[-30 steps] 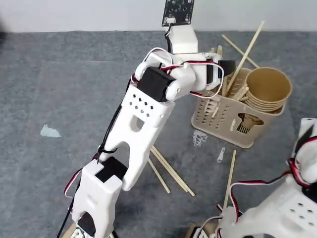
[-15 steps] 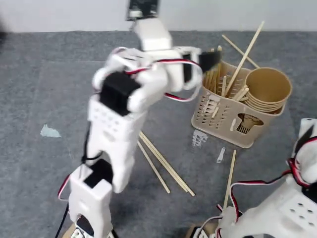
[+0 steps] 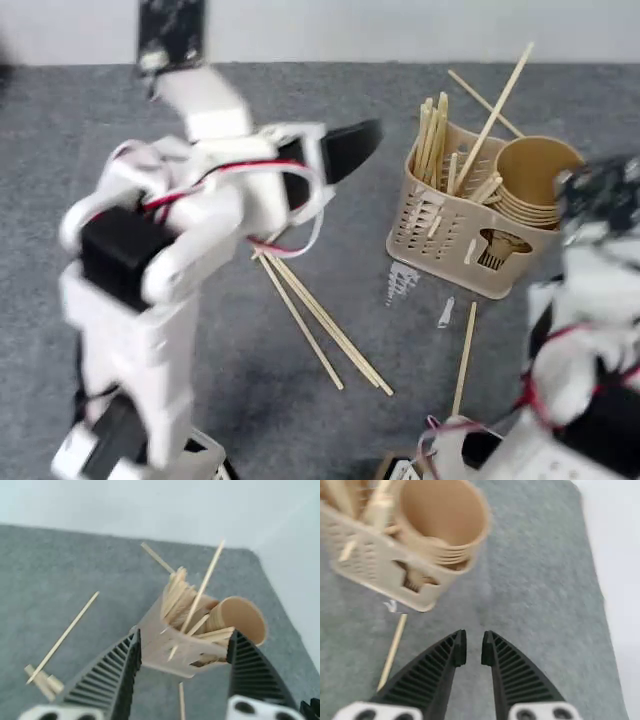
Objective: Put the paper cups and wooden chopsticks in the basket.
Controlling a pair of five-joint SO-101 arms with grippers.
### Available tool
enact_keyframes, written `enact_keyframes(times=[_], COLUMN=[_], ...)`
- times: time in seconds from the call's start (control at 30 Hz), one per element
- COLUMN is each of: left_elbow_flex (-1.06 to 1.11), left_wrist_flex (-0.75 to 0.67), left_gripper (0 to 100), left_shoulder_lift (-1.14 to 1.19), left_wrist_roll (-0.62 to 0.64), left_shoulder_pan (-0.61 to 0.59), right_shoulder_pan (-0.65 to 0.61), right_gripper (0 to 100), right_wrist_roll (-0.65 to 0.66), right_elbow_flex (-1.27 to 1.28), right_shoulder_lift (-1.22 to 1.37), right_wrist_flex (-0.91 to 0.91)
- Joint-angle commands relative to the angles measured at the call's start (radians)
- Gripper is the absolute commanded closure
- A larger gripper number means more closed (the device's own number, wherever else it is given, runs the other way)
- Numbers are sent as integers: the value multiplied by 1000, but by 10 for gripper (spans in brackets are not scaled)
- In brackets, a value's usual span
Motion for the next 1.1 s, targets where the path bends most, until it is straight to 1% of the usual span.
enact_keyframes(times=[0.0,0.13,0.27,0.43,0.6,0.73,0.8,0.93,1.07], left_elbow_flex=[194,447,730,1061,1360,1563,1644,1781,1888], left_wrist_flex=[-3,-68,-189,-338,-499,-618,-666,-727,-778], left_gripper=[732,732,732,731,731,731,731,731,731], left_shoulder_lift=[-213,-385,-535,-721,-905,-1019,-1066,-1135,-1188], left_wrist_roll=[-6,-11,-11,-11,-11,-11,-11,-11,-11], left_shoulder_pan=[-60,-157,-265,-356,-381,-374,-376,-371,-373], right_shoulder_pan=[-93,-186,-288,-358,-357,-357,-355,-338,-335], right_gripper=[919,919,919,918,918,918,906,808,809], right_wrist_roll=[-18,-132,-233,-295,-296,-298,-328,-420,-457], right_elbow_flex=[121,267,384,431,428,427,408,319,150], right_shoulder_lift=[-42,-33,-27,-35,-36,-36,-25,19,154], right_wrist_flex=[25,-59,-168,-236,-294,-386,-432,-481,-507])
